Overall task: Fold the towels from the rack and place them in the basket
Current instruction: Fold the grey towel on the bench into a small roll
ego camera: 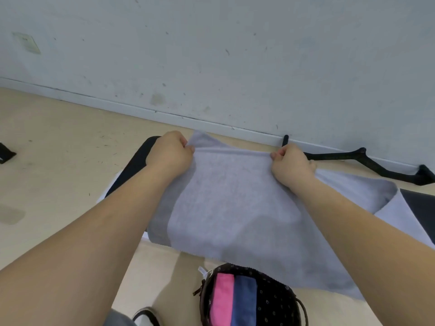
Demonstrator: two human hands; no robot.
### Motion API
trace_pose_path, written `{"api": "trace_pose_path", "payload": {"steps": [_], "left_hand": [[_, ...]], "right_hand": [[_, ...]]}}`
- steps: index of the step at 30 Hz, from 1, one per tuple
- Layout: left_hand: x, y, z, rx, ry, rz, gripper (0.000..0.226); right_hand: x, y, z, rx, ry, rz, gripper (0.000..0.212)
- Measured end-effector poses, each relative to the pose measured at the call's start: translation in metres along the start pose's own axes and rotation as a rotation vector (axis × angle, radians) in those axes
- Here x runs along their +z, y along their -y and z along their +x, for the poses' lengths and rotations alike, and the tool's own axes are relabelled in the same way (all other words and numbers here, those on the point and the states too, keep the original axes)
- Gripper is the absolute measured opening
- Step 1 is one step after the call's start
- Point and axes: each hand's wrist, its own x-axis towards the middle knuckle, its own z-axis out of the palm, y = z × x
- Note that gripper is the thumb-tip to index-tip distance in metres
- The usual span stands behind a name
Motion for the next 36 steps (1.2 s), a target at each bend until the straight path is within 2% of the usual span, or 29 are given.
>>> {"api": "trace_pose_path", "payload": {"steps": [2,4,5,7,9,11,12,14,16,18,21,25,28,30,33,35,36], "left_hand": [[-0.003,-0.002,0.000,0.005,-0.074,-0.010,0.013],[-0.010,-0.009,-0.005,0.055,-0.107,0.085,0.028],[-0.013,-0.014,-0.011,0.113,-0.124,0.151,0.031],[-0.010,-0.025,-0.031,0.270,-0.115,0.223,0.035],[0.004,-0.035,-0.055,0.381,0.058,0.262,0.048],[0.024,-0.039,-0.074,0.376,0.297,0.398,0.064],[0.032,-0.041,-0.079,0.349,0.362,0.483,0.069],[0.039,-0.048,-0.087,0.297,0.368,0.575,0.068],[0.039,-0.066,-0.098,0.318,0.320,0.605,0.063],[0.045,-0.087,-0.114,0.456,0.297,0.573,0.065],[0.060,-0.119,-0.142,0.655,0.371,0.433,0.058],[0.095,-0.150,-0.172,0.757,0.525,0.273,0.045],[0.118,-0.167,-0.184,0.796,0.442,0.350,0.030],[0.122,-0.180,-0.189,0.746,0.376,0.451,0.025],[0.126,-0.198,-0.197,0.675,0.354,0.588,0.023],[0.131,-0.208,-0.201,0.670,0.336,0.604,0.024],[0.135,-0.213,-0.202,0.687,0.320,0.557,0.024]], "right_hand": [[0.005,0.001,-0.001,-0.100,-0.132,-0.039,0.010],[0.009,0.001,-0.007,-0.264,-0.268,-0.062,0.012],[0.009,0.001,-0.012,-0.350,-0.287,-0.057,0.014],[0.007,0.005,-0.026,-0.432,-0.211,-0.020,0.013],[0.001,0.007,-0.042,-0.419,-0.076,-0.012,0.014],[-0.007,0.006,-0.059,-0.430,0.005,-0.030,0.016],[-0.012,0.002,-0.068,-0.433,0.034,-0.039,0.020],[-0.029,-0.008,-0.085,-0.371,0.110,-0.095,0.030],[-0.055,-0.027,-0.097,-0.232,0.211,-0.268,0.037],[-0.081,-0.050,-0.104,-0.106,0.311,-0.420,0.048],[-0.098,-0.086,-0.115,-0.005,0.377,-0.340,0.061],[-0.080,-0.130,-0.130,-0.127,0.161,-0.313,0.069],[-0.084,-0.154,-0.123,-0.184,0.061,-0.295,0.048],[-0.101,-0.175,-0.112,-0.115,0.008,-0.344,0.041],[-0.135,-0.214,-0.102,0.109,-0.161,-0.377,0.051],[-0.146,-0.231,-0.107,0.161,-0.151,-0.203,0.050],[-0.146,-0.235,-0.109,0.142,-0.129,-0.114,0.043]]}}
